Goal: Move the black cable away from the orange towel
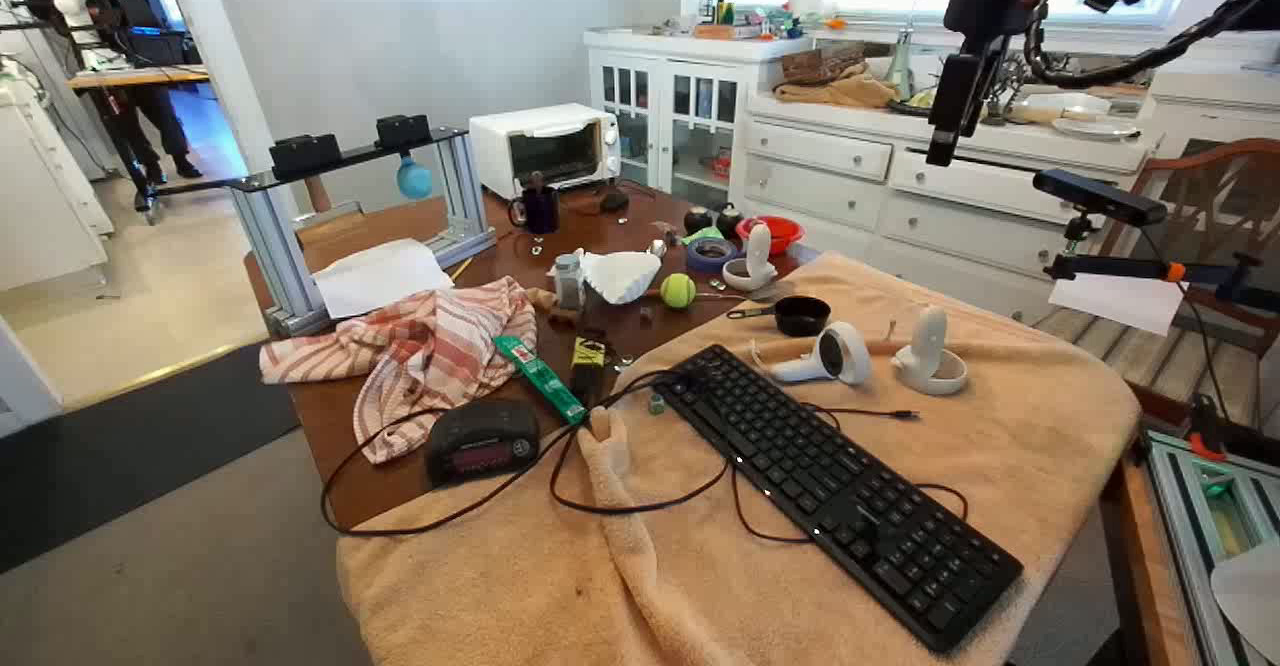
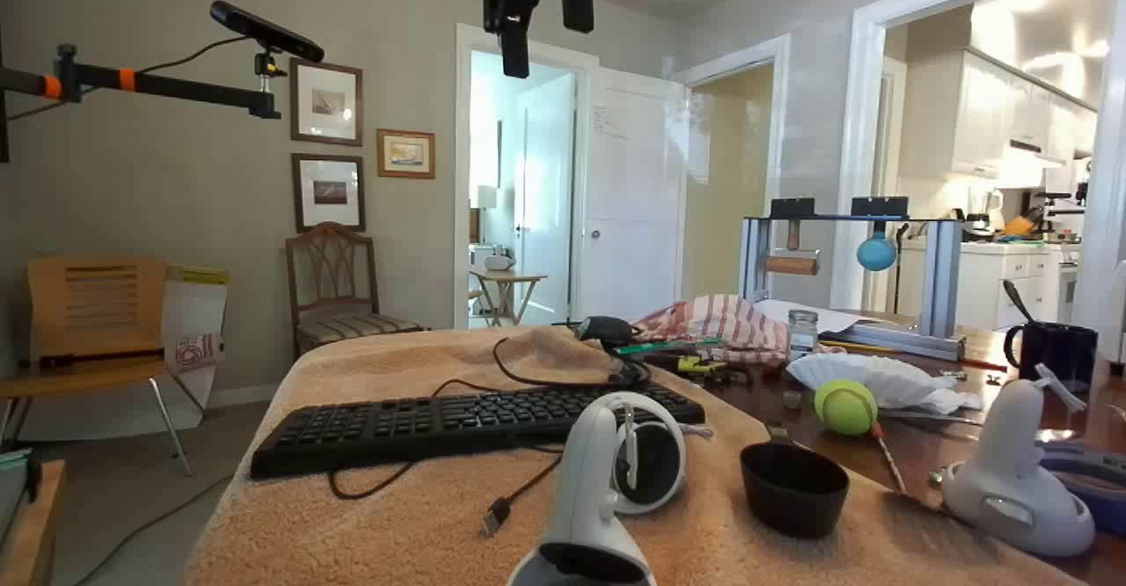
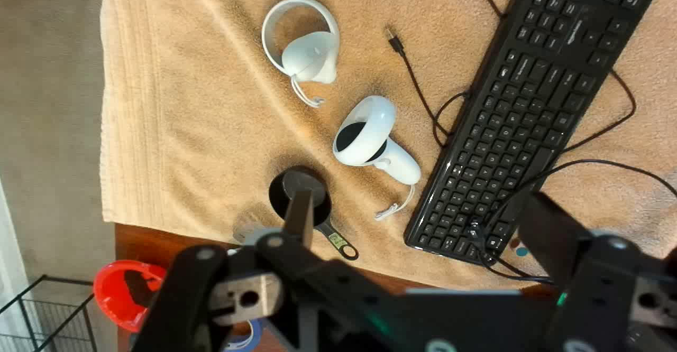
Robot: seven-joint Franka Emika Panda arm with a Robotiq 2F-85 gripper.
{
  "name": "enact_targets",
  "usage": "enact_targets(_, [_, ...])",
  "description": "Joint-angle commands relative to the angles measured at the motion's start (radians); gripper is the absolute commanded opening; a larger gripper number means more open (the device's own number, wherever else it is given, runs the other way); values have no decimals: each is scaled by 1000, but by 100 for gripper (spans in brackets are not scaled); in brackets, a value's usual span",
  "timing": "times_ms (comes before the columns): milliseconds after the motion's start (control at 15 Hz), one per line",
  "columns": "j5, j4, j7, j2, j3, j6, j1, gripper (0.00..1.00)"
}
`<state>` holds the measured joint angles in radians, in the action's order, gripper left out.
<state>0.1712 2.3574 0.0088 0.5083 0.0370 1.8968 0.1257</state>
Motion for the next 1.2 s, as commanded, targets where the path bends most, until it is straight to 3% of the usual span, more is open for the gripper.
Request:
enact_targets(0, [4, -3, 4, 0, 9, -4, -11, 100])
enact_targets(467, [4, -3, 4, 0, 9, -4, -11, 100])
enact_targets(1133, [-122, -18, -326, -188, -2, 28, -194, 100])
